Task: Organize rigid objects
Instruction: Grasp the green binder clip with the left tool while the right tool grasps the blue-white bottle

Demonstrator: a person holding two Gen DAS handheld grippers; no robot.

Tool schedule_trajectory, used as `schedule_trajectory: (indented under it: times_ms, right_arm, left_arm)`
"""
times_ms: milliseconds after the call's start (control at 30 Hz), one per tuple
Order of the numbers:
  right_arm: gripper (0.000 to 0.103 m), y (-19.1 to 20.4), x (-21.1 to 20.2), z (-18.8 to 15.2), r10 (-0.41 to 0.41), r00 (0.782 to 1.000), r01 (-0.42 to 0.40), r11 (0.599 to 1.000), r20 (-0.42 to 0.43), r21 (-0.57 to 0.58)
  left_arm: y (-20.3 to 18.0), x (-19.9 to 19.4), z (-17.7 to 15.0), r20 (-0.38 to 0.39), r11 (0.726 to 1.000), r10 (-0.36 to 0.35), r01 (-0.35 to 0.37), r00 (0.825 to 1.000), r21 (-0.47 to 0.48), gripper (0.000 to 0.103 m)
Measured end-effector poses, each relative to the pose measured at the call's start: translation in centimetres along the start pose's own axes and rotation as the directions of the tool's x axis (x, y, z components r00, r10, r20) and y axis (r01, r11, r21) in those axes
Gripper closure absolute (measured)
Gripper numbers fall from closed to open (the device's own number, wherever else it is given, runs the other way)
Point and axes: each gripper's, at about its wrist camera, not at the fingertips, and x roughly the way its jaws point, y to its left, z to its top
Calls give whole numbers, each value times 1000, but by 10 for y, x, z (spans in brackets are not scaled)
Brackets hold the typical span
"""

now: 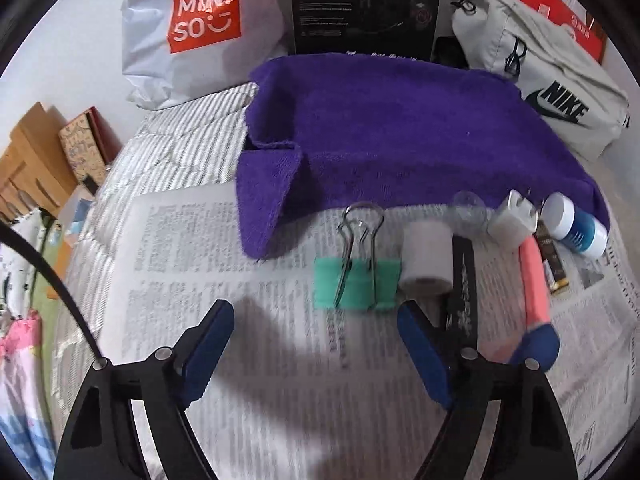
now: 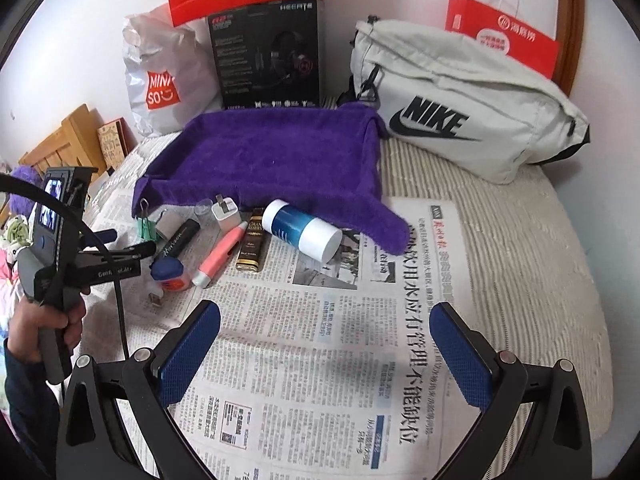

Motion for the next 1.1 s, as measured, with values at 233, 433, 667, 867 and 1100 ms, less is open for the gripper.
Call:
schedule_trajectory:
  times_ms: [233, 433, 667, 867, 1100]
  right_arm:
    - [0, 3, 29, 0, 21, 998, -21, 1000, -54, 5]
    - [0, 2, 44, 1, 31, 997, -31, 1000, -77, 5]
    - [0, -12, 62, 14, 31, 998, -33, 999, -58, -28]
    - [5, -12, 87, 35, 50, 997, -57, 989, -58, -136]
    - [13, 11, 113, 48, 84, 996, -91, 952, -35, -292]
  left_arm:
    - [-4, 7, 5, 35, 1000, -16, 16, 999, -10, 27]
    - [-6, 2, 1, 89, 998, -58, 57, 994, 15, 64]
    - [-1, -3, -8, 100, 998, -62, 59, 993, 29, 64]
    - [0, -4, -13, 112, 998, -60, 57, 992, 31, 64]
    - [-1, -5, -13, 110, 998, -64, 61, 992, 29, 64]
